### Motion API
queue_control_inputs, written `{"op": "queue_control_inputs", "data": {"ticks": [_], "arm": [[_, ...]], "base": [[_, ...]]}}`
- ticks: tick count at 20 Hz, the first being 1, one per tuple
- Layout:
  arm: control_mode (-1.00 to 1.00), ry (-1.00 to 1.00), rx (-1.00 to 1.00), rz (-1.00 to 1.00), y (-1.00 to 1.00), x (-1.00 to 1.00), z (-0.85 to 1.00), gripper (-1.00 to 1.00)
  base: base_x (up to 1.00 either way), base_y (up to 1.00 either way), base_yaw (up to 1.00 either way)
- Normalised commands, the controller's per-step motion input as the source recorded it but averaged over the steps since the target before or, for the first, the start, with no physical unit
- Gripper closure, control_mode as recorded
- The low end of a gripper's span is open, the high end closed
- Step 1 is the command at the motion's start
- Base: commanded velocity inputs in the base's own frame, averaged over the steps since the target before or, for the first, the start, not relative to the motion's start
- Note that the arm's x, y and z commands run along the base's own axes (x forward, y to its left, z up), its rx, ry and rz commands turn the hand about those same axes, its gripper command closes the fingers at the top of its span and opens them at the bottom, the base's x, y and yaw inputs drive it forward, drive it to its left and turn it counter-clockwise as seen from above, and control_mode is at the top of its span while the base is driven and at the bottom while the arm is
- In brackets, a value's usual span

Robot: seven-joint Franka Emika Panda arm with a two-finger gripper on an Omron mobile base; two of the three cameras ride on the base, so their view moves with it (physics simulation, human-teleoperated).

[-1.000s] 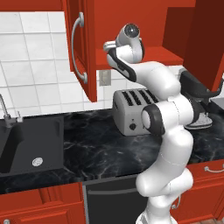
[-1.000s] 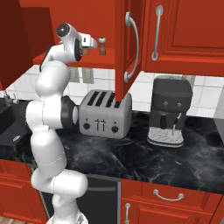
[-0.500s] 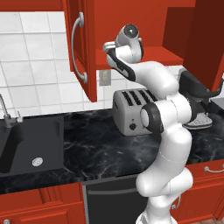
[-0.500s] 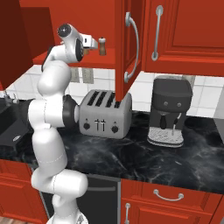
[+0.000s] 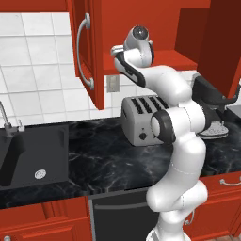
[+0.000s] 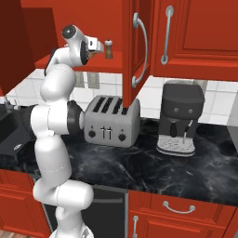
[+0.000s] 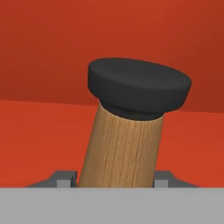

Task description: Take 2 condiments from the cabinet and move them on the counter near the stove.Make sure the condiments are lined up with each other, next to each other.

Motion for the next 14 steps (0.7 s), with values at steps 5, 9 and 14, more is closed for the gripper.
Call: {"op": "queue_control_inputs", "data": {"ticks": [5, 9, 14], "arm": [[-1.0, 0.01, 0.0, 0.0, 0.0, 0.0, -0.01, 1.0], [-1.0, -0.02, 0.0, 0.0, 0.0, -0.08, 0.0, 1.0], [-1.0, -0.13, 0.0, 0.01, 0.0, -0.43, 0.0, 1.0]], "base": [[0.0, 0.0, 0.0], [0.0, 0.0, 0.0], [0.0, 0.0, 0.0]]}}
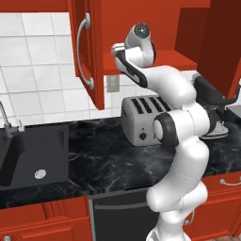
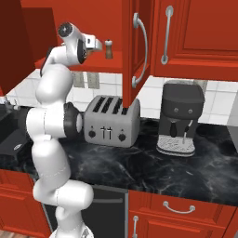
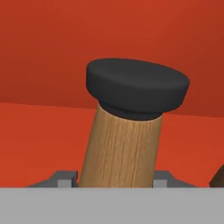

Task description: Take 2 condiments from the cabinet and move them on the counter near the stove.Make sure the condiments are lined up with each other, next to each other.

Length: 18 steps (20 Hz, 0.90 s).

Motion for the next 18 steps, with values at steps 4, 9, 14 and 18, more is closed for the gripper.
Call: {"op": "queue_control_inputs", "data": {"ticks": [4, 9, 14, 18], "arm": [[-1.0, -0.2, -0.01, 0.02, 0.0, -0.85, 0.0, 1.0], [-1.0, -0.18, -0.03, 0.01, 0.0, -0.98, 0.01, 1.0], [-1.0, -0.06, -0.01, 0.0, -0.04, -1.0, 0.1, 1.0], [-1.0, -0.02, 0.0, 0.0, -0.11, -0.91, 0.18, 1.0]], "base": [[0.0, 0.0, 0.0], [0.0, 0.0, 0.0], [0.0, 0.0, 0.0], [0.0, 0.0, 0.0]]}}
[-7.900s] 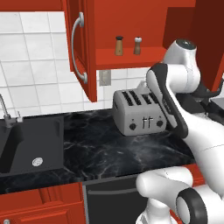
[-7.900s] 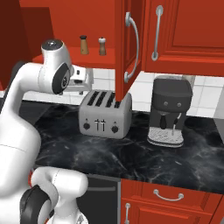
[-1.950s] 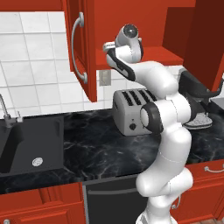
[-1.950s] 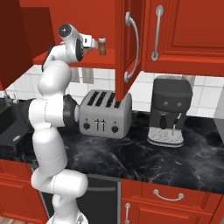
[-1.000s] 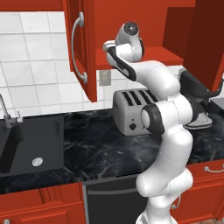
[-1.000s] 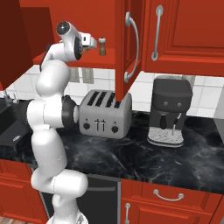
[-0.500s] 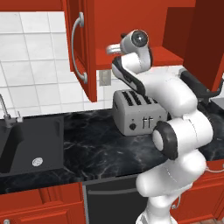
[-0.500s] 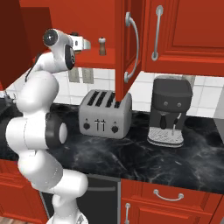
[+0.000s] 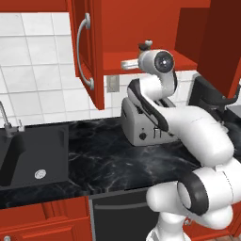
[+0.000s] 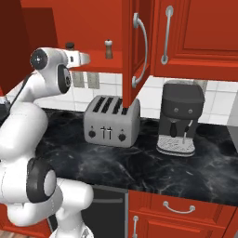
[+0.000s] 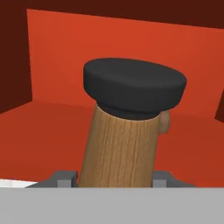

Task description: Take 2 condiments from the cabinet and move them on the counter near the stove.Make sure the condiments are lined up with each other, next to each other.

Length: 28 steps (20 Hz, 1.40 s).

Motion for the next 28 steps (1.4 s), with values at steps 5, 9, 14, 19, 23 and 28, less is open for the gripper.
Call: {"op": "queue_control_inputs", "data": {"ticks": [5, 9, 14, 19, 23, 28], "arm": [[-1.0, 0.0, -0.01, 0.0, -0.13, -0.72, 0.29, 1.0], [-1.0, 0.0, -0.01, 0.0, -0.06, -0.6, 0.17, 1.0], [-1.0, 0.04, 0.0, 0.0, -0.08, -0.52, 0.11, 1.0], [-1.0, 0.08, 0.0, 0.0, -0.15, -0.48, 0.01, 1.0], [-1.0, 0.07, 0.0, 0.0, -0.24, -0.53, 0.0, 1.0], [-1.0, 0.04, 0.0, 0.0, -0.23, -0.52, 0.0, 1.0]], "base": [[0.0, 0.0, 0.0], [0.0, 0.0, 0.0], [0.0, 0.0, 0.0], [0.0, 0.0, 0.0], [0.0, 0.0, 0.0], [0.0, 0.0, 0.0]]}}
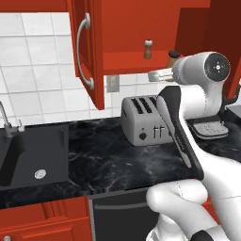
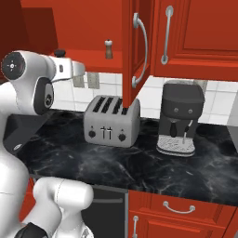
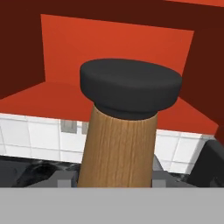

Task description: Take 2 condiments from the cabinet and move them on the counter near the stove.Make sure the condiments are lined up with each other, next to each other.

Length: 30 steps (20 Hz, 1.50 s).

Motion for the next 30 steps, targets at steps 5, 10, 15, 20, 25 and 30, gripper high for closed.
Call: {"op": "queue_control_inputs", "data": {"ticks": [5, 10, 15, 20, 25, 30], "arm": [[-1.0, 0.02, 0.0, 0.0, -0.23, -0.4, 0.0, 1.0], [-1.0, 0.0, 0.0, 0.0, -0.21, -0.3, 0.0, 1.0], [-1.0, 0.0, 0.0, 0.0, -0.19, -0.27, 0.0, 1.0], [-1.0, 0.0, 0.0, 0.0, -0.04, -0.29, 0.0, 1.0], [-1.0, 0.0, 0.0, -0.02, 0.0, -0.27, 0.0, 1.0], [-1.0, 0.0, 0.0, -0.05, 0.0, -0.27, 0.0, 1.0]], "base": [[0.0, 0.0, 0.0], [0.0, 0.0, 0.0], [0.0, 0.0, 0.0], [0.0, 0.0, 0.0], [0.0, 0.0, 0.0], [0.0, 0.0, 0.0]]}}
